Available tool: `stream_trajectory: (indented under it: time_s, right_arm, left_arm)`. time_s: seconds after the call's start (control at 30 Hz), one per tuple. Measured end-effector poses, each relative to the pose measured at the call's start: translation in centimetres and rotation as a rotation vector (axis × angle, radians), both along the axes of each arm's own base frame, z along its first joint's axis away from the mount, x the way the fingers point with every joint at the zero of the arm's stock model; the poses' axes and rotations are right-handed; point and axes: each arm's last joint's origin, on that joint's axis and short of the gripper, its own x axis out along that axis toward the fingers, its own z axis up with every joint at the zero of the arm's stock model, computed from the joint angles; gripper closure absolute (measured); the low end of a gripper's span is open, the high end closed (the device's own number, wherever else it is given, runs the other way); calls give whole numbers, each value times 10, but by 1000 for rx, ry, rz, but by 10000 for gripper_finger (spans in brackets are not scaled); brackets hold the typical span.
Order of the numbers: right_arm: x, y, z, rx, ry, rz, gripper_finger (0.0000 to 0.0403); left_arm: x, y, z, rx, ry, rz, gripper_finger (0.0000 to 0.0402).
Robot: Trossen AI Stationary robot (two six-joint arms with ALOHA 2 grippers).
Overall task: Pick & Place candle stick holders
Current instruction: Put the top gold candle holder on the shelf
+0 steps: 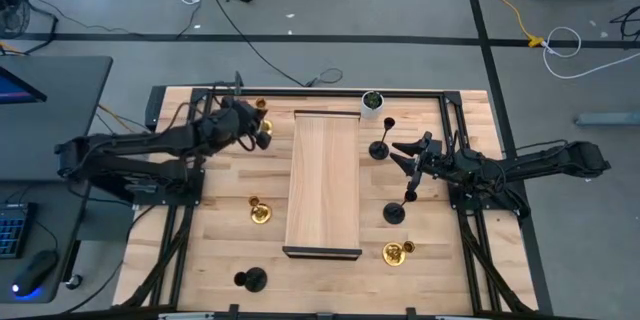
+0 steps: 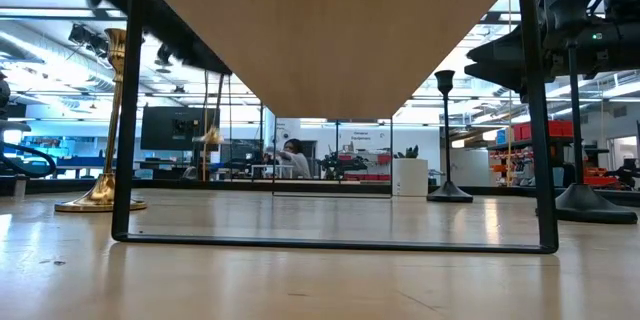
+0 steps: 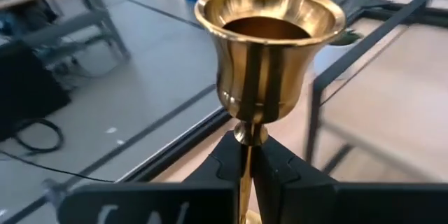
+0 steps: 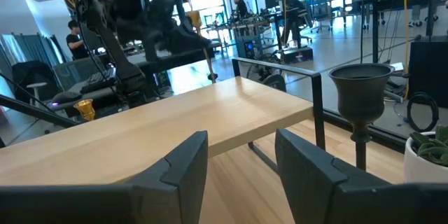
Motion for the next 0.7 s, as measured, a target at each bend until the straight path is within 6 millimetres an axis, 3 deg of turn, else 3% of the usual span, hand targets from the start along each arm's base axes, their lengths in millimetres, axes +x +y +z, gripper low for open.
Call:
stream_trajectory:
  time_s: [0.2, 0.37, 0.47, 0.7]
  right_arm:
    - [0, 0, 0, 0, 1, 0, 234]
    - [0, 0, 0, 0, 0, 0, 234]
    - [0, 0, 0, 0, 1, 0, 234]
    - [0, 0, 0, 0, 0, 0, 234]
  left_arm:
    - [7, -4, 58, -52, -83, -189, 388]
    - [9, -9, 94, -68, -194, -392, 388]
    - [14, -10, 100, -68, -211, -464, 388]
    - [43, -2, 82, -68, -165, -488, 388]
